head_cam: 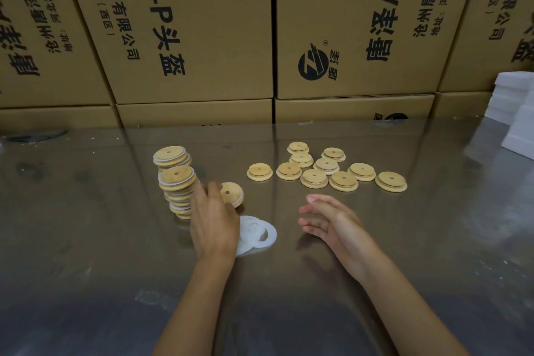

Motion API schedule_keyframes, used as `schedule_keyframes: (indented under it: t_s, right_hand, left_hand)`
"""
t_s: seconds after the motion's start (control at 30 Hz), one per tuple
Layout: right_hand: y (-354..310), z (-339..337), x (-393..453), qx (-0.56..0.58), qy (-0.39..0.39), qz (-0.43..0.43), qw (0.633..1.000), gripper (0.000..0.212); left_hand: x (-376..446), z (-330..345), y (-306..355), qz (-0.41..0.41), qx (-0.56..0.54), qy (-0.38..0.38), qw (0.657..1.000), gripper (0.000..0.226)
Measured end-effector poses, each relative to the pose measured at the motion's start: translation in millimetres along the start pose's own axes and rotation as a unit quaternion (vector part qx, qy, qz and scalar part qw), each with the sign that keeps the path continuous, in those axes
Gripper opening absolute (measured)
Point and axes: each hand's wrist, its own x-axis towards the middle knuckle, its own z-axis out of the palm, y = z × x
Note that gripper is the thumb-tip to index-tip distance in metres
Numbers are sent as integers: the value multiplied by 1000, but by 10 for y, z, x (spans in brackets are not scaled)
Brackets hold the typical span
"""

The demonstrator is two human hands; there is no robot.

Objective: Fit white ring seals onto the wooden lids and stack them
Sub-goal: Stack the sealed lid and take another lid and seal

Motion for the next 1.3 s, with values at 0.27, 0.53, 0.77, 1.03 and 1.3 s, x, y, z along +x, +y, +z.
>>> schedule_keyframes:
  t_s: [0.27,0.53,0.77,1.03,1.3]
  right_hand:
    - [-11,15,-13,-6,2,0,1000,17]
    - [-20,22,-21,-5,8,5,1000,15]
    - [10,0,20,3,60,-13,998,6]
    - [132,-170,140,-500,200,-129,833,34]
    - [166,-219,206,-669,142,-59,727,70]
  left_hand:
    - [-5,54,-26,102,20,-37,994,29]
    - [12,87,-58,80,101,-48,991,32]
    - [16,100,-75,60,120,-50,990,34]
    - [-47,118,68,139,-2,-63,988,32]
    - [-196,250,125,211,7,-154,965,24]
